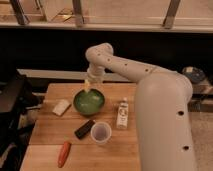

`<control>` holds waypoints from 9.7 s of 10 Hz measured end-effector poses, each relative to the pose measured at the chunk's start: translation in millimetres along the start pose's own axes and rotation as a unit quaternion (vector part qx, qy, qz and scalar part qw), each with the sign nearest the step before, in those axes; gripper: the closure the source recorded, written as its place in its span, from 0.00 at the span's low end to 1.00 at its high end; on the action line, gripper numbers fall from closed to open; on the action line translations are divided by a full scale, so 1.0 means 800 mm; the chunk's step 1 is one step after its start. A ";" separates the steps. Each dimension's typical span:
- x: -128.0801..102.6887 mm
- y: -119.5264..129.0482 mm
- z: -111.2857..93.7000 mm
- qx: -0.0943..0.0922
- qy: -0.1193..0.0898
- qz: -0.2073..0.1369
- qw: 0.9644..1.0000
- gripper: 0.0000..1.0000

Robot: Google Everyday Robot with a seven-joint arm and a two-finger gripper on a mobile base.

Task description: Place the white sponge in the ceramic cup

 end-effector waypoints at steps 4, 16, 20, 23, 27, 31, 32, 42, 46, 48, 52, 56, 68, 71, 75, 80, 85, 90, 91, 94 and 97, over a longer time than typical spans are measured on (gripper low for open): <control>-0.068 0.093 0.021 -0.049 -0.021 -0.069 0.996 0.40; -0.065 0.141 0.092 -0.133 0.028 -0.089 0.987 0.40; -0.088 0.138 0.113 -0.126 0.031 -0.103 0.986 0.40; -0.099 0.145 0.141 -0.119 0.036 -0.119 0.985 0.40; -0.101 0.157 0.168 -0.136 0.041 -0.120 0.983 0.40; -0.086 0.157 0.178 -0.156 0.048 -0.108 0.981 0.40; -0.082 0.155 0.179 -0.161 0.050 -0.103 0.980 0.40; -0.069 0.171 0.189 -0.200 0.057 -0.110 0.972 1.00; -0.093 0.177 0.136 -0.224 0.022 -0.122 0.967 1.00; -0.086 0.158 0.108 -0.242 0.016 -0.113 0.964 1.00; -0.049 0.086 0.038 -0.234 0.027 -0.101 0.967 1.00; -0.013 0.034 -0.025 -0.198 0.018 -0.053 0.979 1.00; 0.089 0.059 -0.057 -0.194 -0.025 0.000 0.981 1.00; 0.089 0.061 -0.057 -0.194 -0.024 -0.003 0.981 1.00; 0.143 0.080 -0.075 -0.184 0.021 -0.027 0.982 1.00; 0.203 0.098 -0.113 -0.182 0.009 -0.006 0.983 1.00; 0.263 0.075 -0.132 -0.179 -0.011 0.037 0.983 1.00; 0.313 0.046 -0.116 -0.191 -0.008 0.087 0.978 0.59; 0.319 0.042 -0.109 -0.195 -0.005 0.096 0.976 0.48; 0.330 0.033 -0.088 -0.208 0.003 0.112 0.972 0.22; 0.330 0.029 -0.079 -0.212 0.009 0.114 0.971 0.20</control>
